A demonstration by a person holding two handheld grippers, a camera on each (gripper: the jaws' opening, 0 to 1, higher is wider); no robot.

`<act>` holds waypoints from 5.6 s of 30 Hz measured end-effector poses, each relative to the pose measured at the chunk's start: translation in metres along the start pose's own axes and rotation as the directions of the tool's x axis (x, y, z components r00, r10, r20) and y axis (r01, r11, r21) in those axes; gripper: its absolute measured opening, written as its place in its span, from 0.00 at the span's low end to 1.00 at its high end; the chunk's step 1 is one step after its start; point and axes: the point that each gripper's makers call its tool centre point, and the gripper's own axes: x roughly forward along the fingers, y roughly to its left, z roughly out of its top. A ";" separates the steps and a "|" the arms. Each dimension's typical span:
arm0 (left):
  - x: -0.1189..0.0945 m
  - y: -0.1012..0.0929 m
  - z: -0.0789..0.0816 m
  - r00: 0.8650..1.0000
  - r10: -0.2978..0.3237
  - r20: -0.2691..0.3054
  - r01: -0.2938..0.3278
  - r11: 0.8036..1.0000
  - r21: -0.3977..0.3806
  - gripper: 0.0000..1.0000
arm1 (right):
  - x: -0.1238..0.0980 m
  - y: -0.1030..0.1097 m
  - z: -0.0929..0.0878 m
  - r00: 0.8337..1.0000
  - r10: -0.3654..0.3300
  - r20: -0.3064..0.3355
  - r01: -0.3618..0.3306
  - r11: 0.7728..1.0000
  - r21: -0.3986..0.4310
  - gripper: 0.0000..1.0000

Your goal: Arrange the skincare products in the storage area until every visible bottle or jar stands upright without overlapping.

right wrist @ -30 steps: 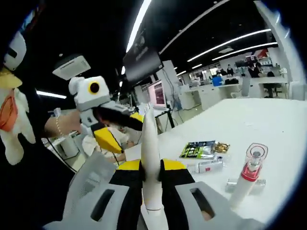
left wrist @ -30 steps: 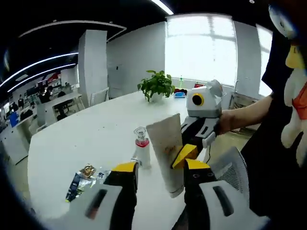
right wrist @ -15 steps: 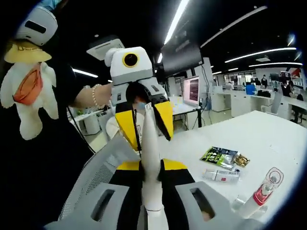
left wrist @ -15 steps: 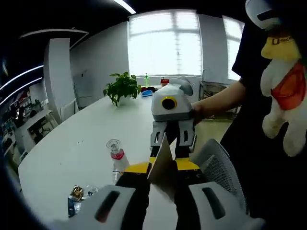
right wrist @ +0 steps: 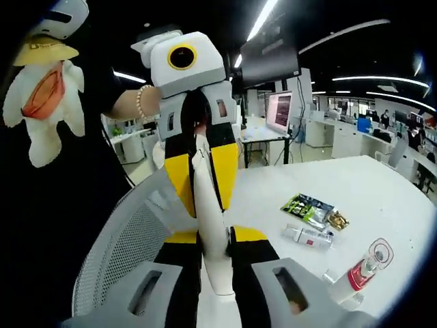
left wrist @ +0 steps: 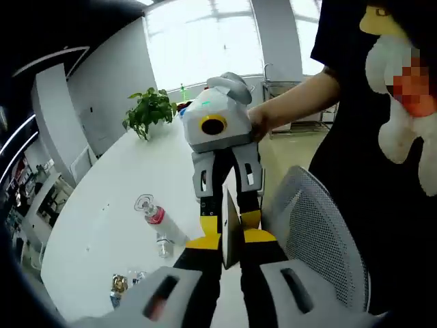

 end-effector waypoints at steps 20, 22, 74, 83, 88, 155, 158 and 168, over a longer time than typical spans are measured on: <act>0.044 -0.005 -0.036 0.991 -0.077 -0.112 0.078 0.997 0.012 0.13 | 0.007 -0.004 -0.049 0.995 -0.068 -0.066 0.071 0.996 0.054 0.16; 0.045 -0.004 -0.040 0.990 -0.076 -0.118 0.077 0.997 0.010 0.13 | 0.008 -0.006 -0.052 0.995 -0.074 -0.073 0.078 0.996 0.053 0.16; 0.073 0.122 -0.051 0.991 0.089 -0.097 -0.078 0.991 0.111 0.14 | -0.068 -0.047 -0.106 0.903 -0.424 -0.064 0.419 0.843 0.336 0.52; 0.077 0.131 -0.046 0.992 0.101 -0.077 -0.092 0.989 0.118 0.13 | -0.067 -0.046 -0.107 0.899 -0.434 -0.066 0.428 0.835 0.346 0.54; 0.079 0.138 -0.045 0.992 0.106 -0.064 -0.098 0.988 0.119 0.13 | -0.069 -0.046 -0.109 0.895 -0.441 -0.069 0.435 0.828 0.354 0.55; 0.087 0.139 -0.072 0.995 -0.089 0.052 0.101 0.940 -0.326 0.14 | -0.079 -0.041 -0.107 0.859 -0.500 -0.105 0.501 0.785 0.364 0.63; 0.087 0.141 -0.072 0.995 -0.078 0.056 0.093 0.936 -0.341 0.15 | -0.080 -0.040 -0.108 0.858 -0.502 -0.106 0.503 0.784 0.364 0.63; 0.080 0.147 -0.074 0.999 -0.019 0.042 0.033 0.929 -0.367 0.25 | -0.084 -0.037 -0.108 0.846 -0.522 -0.109 0.523 0.771 0.363 0.67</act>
